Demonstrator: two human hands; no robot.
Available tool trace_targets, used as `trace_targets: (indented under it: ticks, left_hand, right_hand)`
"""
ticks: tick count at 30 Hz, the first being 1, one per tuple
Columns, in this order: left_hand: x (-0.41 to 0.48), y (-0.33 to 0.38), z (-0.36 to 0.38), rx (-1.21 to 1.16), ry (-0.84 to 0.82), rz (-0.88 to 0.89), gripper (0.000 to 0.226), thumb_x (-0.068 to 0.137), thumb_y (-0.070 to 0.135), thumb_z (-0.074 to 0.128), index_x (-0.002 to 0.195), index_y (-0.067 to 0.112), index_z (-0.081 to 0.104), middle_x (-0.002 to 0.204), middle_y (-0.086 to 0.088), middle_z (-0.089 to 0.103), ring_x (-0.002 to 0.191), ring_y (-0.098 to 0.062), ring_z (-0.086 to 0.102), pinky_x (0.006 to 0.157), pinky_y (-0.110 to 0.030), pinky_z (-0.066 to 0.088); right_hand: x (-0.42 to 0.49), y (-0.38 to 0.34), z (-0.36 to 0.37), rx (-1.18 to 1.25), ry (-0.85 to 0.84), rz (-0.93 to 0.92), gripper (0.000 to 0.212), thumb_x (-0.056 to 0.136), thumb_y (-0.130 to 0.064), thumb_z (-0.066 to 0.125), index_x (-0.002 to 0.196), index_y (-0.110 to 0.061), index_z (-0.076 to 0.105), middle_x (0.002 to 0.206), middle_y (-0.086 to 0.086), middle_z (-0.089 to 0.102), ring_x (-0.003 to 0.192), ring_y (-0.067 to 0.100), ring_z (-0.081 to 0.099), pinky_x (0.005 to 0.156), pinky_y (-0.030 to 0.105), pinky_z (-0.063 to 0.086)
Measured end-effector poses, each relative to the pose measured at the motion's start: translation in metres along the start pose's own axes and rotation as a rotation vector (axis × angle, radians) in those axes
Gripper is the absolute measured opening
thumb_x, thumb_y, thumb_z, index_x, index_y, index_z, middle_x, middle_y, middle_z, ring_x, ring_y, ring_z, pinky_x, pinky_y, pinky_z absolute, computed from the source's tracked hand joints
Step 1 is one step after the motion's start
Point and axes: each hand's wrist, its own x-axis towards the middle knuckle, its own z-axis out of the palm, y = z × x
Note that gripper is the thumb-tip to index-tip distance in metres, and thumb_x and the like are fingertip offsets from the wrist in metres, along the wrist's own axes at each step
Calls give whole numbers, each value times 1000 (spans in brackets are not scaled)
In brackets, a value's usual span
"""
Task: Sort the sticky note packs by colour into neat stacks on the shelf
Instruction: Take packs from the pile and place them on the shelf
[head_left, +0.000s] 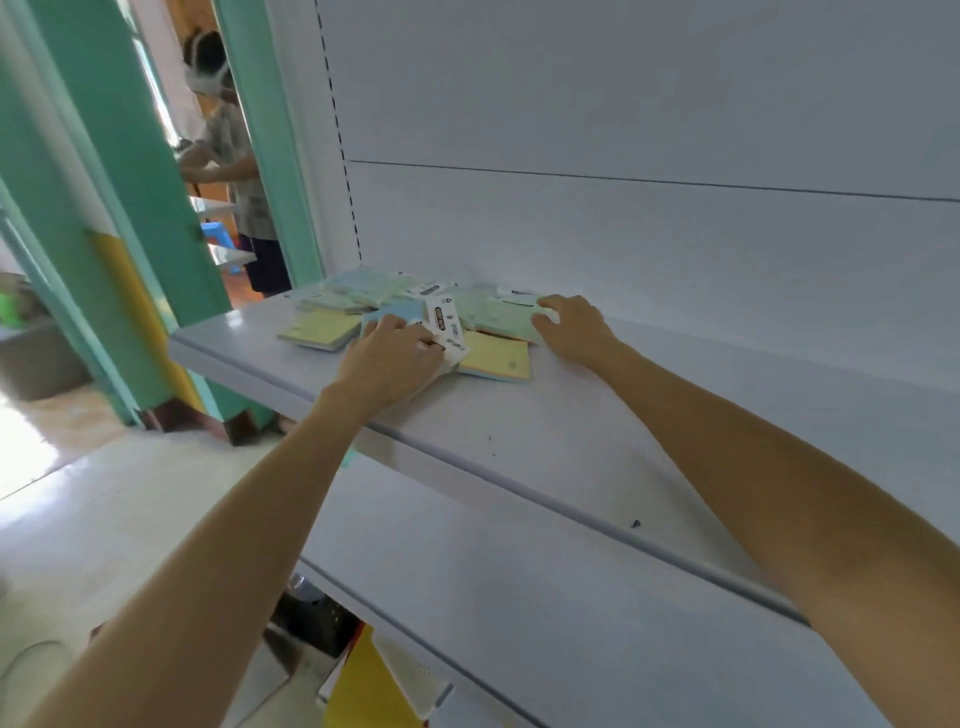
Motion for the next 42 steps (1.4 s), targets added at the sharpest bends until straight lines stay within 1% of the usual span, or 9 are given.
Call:
trace_targets:
  ticks: [5,13,19,23,29,32,35,39,42]
  left_hand:
    - [4,-21,-10,-26,-135,-6,45,93,24,42,138,24,39,147,-10,38,132,-31,37,108,-38,30]
    - [5,-25,-16,-258,-52,-35,61,81,24,67,136,23,41,137,-10,46,126,-26,43,102,-33,34]
    - [-1,-26,-16,-447,175,9,48,80,9,66,125,15,54,128,-11,55,122,-28,47,96,-33,39]
    - [-6,-17,-22,-834,268,-54,35,86,-2,51,120,9,56,110,-12,54,93,-23,50,64,-25,44]
    - [-9,56,-10,-1134,150,15,44,85,-6,45,122,14,57,102,-9,48,70,-12,48,50,-13,40]
    - [-17,112,6,-1211,29,62,46,84,-7,42,124,12,56,104,-12,50,77,-18,50,51,-13,40]
    - [-30,169,22,-1253,-78,114,46,83,-8,44,124,11,55,103,-10,54,71,-12,52,43,-6,40]
    - [-45,242,42,-1253,-167,187,46,83,-7,45,123,12,56,105,-9,55,83,-19,53,54,-17,41]
    - [-56,298,54,-1271,-205,221,45,83,-7,45,123,13,56,106,-7,56,74,-11,53,49,-12,42]
  right_hand:
    - [21,-8,14,-21,-176,10,41,96,-28,31,133,-19,45,148,16,31,136,32,31,111,36,26]
    - [16,-10,8,418,-90,108,33,81,-3,63,114,-3,59,131,17,50,102,24,49,69,23,42]
    - [9,3,3,574,58,230,47,75,7,62,119,-9,56,109,9,43,102,25,49,90,36,47]
    - [-12,18,-11,698,192,238,45,76,11,56,116,-8,58,104,8,48,95,21,50,75,30,46]
    - [-74,68,-66,718,442,221,44,79,9,46,114,-14,59,110,-1,55,99,16,54,66,22,47]
    - [-112,103,-97,723,496,226,42,80,8,47,114,-13,58,119,4,57,93,17,51,55,10,42]
    - [-156,138,-127,705,531,247,41,81,9,46,115,-10,57,117,5,55,82,10,52,59,12,41]
    - [-216,190,-166,650,595,313,42,80,11,44,116,-9,56,116,5,55,73,5,49,57,11,40]
    - [-257,231,-199,612,653,386,45,80,11,41,116,-10,56,113,0,54,80,12,52,49,7,37]
